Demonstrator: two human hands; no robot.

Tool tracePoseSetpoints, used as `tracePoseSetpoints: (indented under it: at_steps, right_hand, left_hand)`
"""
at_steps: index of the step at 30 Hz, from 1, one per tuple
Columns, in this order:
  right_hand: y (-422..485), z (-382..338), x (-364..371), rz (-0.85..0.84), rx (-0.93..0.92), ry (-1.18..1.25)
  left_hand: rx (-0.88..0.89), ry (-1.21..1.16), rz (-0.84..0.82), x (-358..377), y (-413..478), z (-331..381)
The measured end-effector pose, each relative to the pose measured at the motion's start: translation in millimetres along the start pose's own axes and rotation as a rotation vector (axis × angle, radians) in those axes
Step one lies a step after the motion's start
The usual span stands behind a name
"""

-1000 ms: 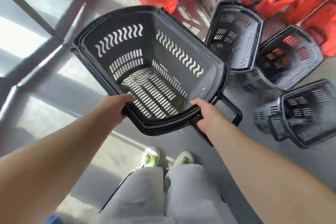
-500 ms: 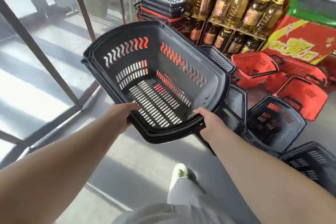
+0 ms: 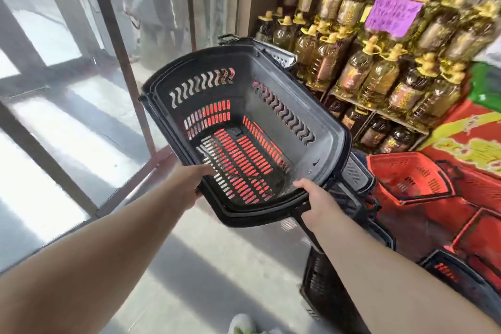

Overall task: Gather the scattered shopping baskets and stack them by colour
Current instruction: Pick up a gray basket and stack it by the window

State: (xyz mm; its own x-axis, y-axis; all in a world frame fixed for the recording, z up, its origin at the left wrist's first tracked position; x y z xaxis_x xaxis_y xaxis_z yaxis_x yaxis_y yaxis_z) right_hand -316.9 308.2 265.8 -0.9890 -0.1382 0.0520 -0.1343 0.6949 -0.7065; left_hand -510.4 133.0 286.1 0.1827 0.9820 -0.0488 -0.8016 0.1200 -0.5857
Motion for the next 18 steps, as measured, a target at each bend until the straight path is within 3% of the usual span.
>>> tracePoseSetpoints:
  at_steps: [8, 18]
  right_hand:
    - [78, -66, 93, -0.024, 0.026, -0.019]
    - [191, -104, 209, 0.153, 0.099, 0.117]
  left_hand:
    - [-0.04, 0.001, -0.017, 69, 110, 65]
    - [-0.059, 0.196, -0.103, 169, 276, 147]
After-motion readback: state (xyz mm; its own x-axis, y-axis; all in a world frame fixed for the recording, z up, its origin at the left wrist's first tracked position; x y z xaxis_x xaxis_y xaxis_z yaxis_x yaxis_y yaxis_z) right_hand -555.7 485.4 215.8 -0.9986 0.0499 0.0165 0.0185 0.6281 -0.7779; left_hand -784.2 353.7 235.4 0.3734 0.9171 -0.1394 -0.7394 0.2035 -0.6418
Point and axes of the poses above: each hand's wrist, its own y-axis towards the middle knuckle, its own x-axis out of the palm, z = x × y, the point moved 5 cm from there along y, towards the middle knuckle, and after that the axes turned 14 degrees about z, right-handed, at the moved point
